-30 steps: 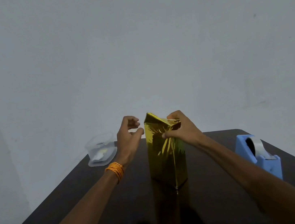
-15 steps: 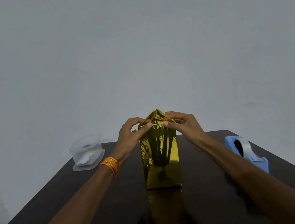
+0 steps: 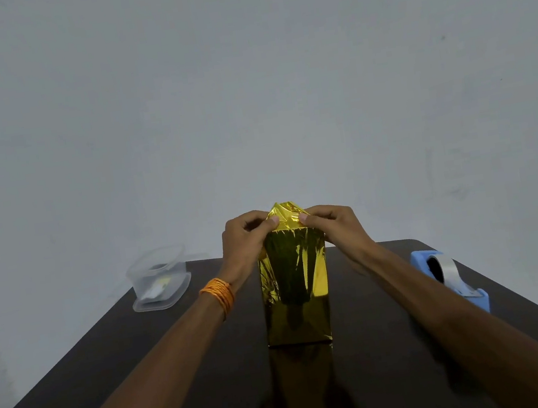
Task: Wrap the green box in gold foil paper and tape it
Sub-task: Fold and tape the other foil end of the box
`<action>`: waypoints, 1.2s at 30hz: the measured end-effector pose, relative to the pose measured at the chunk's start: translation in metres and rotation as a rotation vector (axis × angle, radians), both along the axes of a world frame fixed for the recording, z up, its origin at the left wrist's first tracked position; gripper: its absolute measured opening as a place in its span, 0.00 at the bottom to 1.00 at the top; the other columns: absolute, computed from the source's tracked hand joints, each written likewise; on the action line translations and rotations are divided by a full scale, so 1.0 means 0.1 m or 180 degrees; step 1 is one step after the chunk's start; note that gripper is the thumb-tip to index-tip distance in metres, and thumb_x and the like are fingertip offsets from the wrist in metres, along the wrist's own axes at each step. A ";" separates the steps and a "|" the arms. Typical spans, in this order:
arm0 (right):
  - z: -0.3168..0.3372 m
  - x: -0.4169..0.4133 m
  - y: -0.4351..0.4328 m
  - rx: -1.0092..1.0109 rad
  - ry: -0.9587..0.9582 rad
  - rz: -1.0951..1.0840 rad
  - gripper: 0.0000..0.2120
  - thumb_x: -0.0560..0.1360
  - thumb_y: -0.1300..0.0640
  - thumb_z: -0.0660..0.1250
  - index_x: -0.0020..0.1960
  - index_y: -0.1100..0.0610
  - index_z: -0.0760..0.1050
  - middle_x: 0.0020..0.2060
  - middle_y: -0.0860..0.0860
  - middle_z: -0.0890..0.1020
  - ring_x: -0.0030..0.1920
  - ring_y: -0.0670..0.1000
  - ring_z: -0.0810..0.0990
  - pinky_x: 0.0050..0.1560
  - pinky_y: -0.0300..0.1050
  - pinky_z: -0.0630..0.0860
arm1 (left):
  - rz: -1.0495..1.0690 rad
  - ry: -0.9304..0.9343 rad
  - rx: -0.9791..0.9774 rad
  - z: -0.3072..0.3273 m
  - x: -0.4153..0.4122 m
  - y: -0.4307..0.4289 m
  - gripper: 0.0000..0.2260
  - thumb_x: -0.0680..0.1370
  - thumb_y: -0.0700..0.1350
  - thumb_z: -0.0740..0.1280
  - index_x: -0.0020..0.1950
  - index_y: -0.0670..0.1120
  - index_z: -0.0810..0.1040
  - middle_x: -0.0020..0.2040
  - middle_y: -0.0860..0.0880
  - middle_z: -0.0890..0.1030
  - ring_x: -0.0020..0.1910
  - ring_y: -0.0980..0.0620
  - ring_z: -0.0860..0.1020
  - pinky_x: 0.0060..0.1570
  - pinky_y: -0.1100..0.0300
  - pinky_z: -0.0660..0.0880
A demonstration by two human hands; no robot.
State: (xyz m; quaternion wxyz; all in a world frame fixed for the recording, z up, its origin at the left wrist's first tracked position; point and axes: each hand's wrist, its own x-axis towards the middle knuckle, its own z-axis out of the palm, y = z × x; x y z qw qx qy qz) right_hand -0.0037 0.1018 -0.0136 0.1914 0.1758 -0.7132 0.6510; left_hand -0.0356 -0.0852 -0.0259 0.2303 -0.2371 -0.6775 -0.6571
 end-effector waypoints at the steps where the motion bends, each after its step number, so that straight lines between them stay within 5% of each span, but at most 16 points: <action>1: 0.00 0.00 -0.01 -0.0029 -0.0038 -0.0023 0.08 0.78 0.61 0.69 0.52 0.64 0.84 0.41 0.54 0.85 0.40 0.48 0.84 0.39 0.38 0.79 | 0.0082 -0.0010 0.0074 0.00 0.00 0.01 0.04 0.76 0.44 0.72 0.46 0.44 0.85 0.42 0.46 0.85 0.46 0.46 0.83 0.45 0.52 0.81; 3: 0.01 -0.01 -0.02 -0.0138 -0.0165 -0.0108 0.06 0.77 0.62 0.70 0.52 0.62 0.84 0.42 0.53 0.85 0.40 0.46 0.83 0.38 0.38 0.78 | 0.0261 -0.0006 0.0162 -0.01 -0.02 0.03 0.02 0.75 0.42 0.73 0.46 0.45 0.85 0.42 0.48 0.84 0.46 0.50 0.82 0.45 0.56 0.80; 10: 0.07 -0.05 -0.09 -0.0501 -0.0532 -0.0321 0.16 0.73 0.68 0.70 0.58 0.56 0.80 0.56 0.55 0.78 0.52 0.49 0.80 0.43 0.42 0.76 | 0.0340 -0.0578 0.0393 0.00 -0.02 0.03 0.10 0.74 0.37 0.71 0.51 0.50 0.82 0.51 0.48 0.77 0.55 0.47 0.77 0.50 0.46 0.81; 13: 0.07 -0.07 -0.14 -0.0692 -0.0616 -0.0434 0.17 0.72 0.70 0.68 0.57 0.58 0.79 0.55 0.55 0.78 0.49 0.48 0.79 0.48 0.48 0.76 | 0.0266 -0.0826 0.0604 0.08 0.02 0.08 0.11 0.72 0.32 0.67 0.45 0.47 0.83 0.48 0.48 0.77 0.49 0.49 0.77 0.37 0.57 0.79; 15: 0.07 -0.07 -0.17 -0.0786 -0.0631 -0.0458 0.16 0.71 0.71 0.66 0.56 0.59 0.79 0.50 0.55 0.78 0.44 0.48 0.77 0.43 0.48 0.74 | 0.0270 -0.0929 0.0693 0.09 0.04 0.10 0.11 0.72 0.31 0.65 0.41 0.45 0.83 0.46 0.48 0.79 0.44 0.50 0.76 0.29 0.63 0.74; 20: 0.06 -0.04 -0.19 -0.0911 -0.0680 -0.0437 0.16 0.72 0.72 0.65 0.57 0.60 0.79 0.49 0.54 0.78 0.41 0.46 0.76 0.37 0.45 0.71 | 0.0342 -0.0984 0.0687 0.08 0.09 0.14 0.12 0.74 0.33 0.64 0.39 0.45 0.84 0.45 0.45 0.82 0.38 0.50 0.77 0.29 0.58 0.75; 27: 0.08 -0.01 -0.16 -0.0765 -0.0641 -0.0382 0.10 0.75 0.66 0.67 0.54 0.56 0.79 0.48 0.53 0.80 0.42 0.50 0.80 0.36 0.44 0.75 | 0.0466 -0.0541 0.0333 0.05 0.15 0.13 0.10 0.79 0.41 0.65 0.46 0.48 0.85 0.50 0.51 0.83 0.54 0.51 0.79 0.52 0.52 0.80; 30: 0.07 0.00 -0.12 -0.0719 -0.0608 -0.0306 0.09 0.77 0.55 0.68 0.57 0.55 0.79 0.50 0.50 0.80 0.50 0.50 0.79 0.47 0.46 0.75 | 0.0839 -0.0139 0.0056 0.06 0.21 0.13 0.09 0.80 0.48 0.65 0.50 0.50 0.85 0.54 0.51 0.81 0.56 0.53 0.77 0.54 0.57 0.77; 32: 0.06 0.02 -0.07 -0.0744 -0.0656 -0.0338 0.18 0.73 0.47 0.69 0.59 0.54 0.79 0.57 0.50 0.79 0.59 0.50 0.77 0.58 0.51 0.74 | 0.1169 0.0250 -0.0136 0.09 0.26 0.16 0.07 0.79 0.50 0.67 0.52 0.50 0.84 0.56 0.51 0.79 0.59 0.53 0.74 0.54 0.63 0.73; 36: 0.03 0.11 0.13 -0.0867 -0.0771 -0.0545 0.17 0.78 0.49 0.66 0.64 0.56 0.77 0.61 0.53 0.78 0.63 0.52 0.76 0.65 0.54 0.72 | 0.1479 0.0814 -0.0488 0.18 0.43 0.37 0.09 0.78 0.50 0.69 0.57 0.53 0.79 0.58 0.52 0.76 0.60 0.53 0.71 0.55 0.61 0.70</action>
